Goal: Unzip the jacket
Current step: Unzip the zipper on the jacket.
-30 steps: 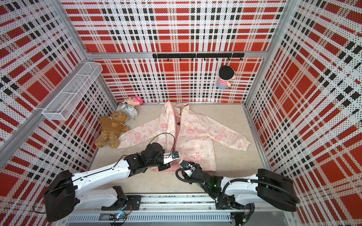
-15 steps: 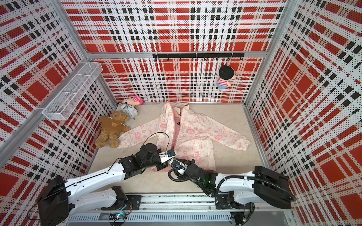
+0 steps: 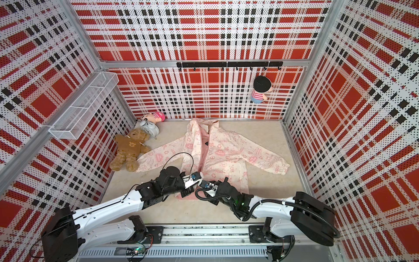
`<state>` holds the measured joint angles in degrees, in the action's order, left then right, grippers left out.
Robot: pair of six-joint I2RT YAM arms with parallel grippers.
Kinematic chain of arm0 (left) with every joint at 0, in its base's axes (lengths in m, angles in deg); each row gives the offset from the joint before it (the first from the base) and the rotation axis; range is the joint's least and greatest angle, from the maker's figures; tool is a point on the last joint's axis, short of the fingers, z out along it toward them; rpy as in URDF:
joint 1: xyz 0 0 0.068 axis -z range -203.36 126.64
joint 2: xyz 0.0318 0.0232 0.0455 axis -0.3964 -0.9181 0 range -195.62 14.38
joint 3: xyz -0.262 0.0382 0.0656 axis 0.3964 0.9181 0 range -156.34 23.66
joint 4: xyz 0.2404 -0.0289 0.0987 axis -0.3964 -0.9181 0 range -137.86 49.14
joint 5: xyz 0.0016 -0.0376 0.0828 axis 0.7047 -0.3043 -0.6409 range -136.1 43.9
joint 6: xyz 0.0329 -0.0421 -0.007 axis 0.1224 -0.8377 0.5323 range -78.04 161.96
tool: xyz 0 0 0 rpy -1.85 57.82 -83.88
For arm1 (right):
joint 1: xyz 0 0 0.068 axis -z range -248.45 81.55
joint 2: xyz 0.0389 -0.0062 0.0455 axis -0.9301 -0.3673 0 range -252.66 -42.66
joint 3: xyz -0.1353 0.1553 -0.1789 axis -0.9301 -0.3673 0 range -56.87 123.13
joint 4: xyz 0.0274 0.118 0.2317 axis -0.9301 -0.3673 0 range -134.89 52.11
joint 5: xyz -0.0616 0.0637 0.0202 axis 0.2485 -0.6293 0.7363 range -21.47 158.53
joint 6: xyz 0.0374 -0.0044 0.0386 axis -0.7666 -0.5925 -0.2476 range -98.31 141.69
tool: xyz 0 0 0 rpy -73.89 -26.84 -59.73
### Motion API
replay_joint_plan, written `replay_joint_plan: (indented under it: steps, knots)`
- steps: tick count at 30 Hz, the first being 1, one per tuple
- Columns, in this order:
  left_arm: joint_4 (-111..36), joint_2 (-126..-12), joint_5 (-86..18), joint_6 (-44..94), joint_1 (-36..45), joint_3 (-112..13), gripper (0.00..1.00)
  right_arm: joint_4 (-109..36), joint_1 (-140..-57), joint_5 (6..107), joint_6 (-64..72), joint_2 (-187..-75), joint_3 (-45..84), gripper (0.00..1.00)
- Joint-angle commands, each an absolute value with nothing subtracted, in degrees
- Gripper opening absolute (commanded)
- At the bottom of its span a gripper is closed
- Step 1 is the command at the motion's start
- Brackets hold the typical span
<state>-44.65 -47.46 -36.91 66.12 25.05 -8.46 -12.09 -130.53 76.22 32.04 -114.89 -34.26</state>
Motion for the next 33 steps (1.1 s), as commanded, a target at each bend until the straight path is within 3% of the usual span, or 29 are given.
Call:
replay_joint_plan:
  steps: [1,18,27,33]
  knots:
    - [-44.2,-46.7,-34.6,66.4,25.4,-7.7,0.00,-12.1,-129.7,74.2,34.1,-116.0,-32.0,0.40]
    - [-43.9,-47.8,-34.2,66.1,25.7,-7.7,0.00,-15.6,-129.0,77.2,36.8,-107.5,-32.6,0.42]
    - [-42.8,-47.2,-33.0,65.7,25.4,-6.9,0.00,-11.1,-128.8,75.6,36.1,-101.2,-37.4,0.43]
    - [-41.4,-45.7,-31.1,64.9,25.1,-6.7,0.00,-12.2,-128.0,71.1,36.3,-103.7,-36.5,0.43]
